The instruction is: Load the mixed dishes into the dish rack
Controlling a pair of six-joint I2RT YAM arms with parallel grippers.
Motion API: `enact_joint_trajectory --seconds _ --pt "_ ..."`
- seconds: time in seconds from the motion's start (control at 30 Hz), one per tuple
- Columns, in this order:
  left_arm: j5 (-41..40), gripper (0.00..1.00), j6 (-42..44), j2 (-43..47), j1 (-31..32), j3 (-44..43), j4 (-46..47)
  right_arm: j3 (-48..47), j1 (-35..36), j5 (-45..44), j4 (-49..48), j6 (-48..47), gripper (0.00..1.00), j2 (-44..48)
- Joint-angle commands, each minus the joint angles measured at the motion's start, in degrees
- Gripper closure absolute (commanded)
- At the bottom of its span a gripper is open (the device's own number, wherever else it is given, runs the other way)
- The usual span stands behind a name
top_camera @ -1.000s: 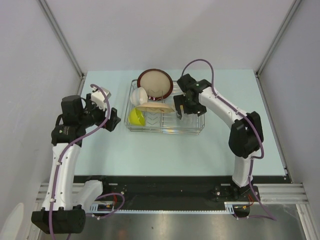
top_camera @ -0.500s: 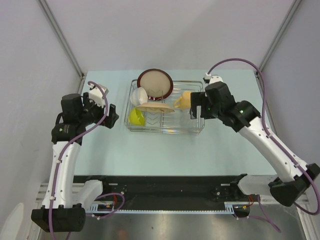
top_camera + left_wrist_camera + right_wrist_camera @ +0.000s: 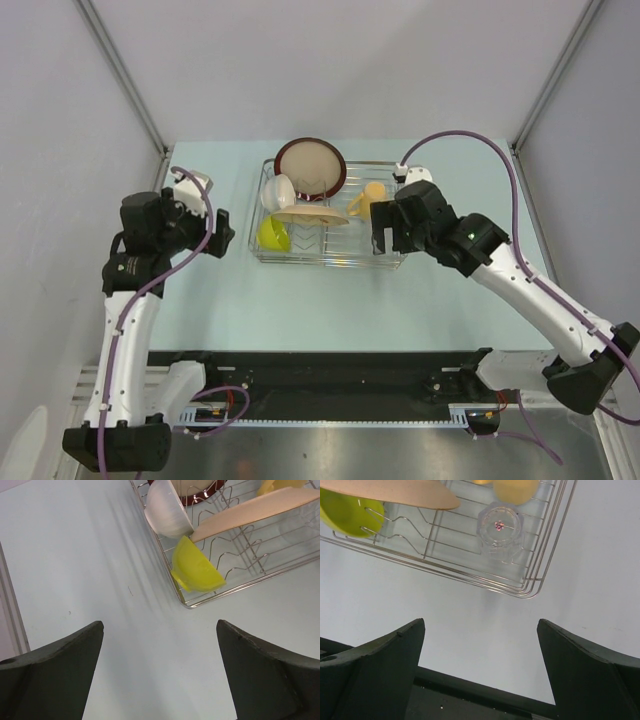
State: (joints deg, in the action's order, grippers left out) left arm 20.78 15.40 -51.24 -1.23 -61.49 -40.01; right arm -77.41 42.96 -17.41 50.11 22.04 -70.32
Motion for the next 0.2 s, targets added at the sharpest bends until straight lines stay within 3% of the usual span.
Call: enact_joint_trajectory --seconds 0.0,0.17 --pt "-0.91 0.00 -1.51 1.32 0.27 -0.20 1.60 -0.20 1.51 -1.31 -1.15 0.11 0.00 2.56" --pt "-1.44 0.00 -2.03 1.50 0.27 0.15 2.04 -0.20 2.13 -3.33 -1.41 -0.78 0.00 4.93"
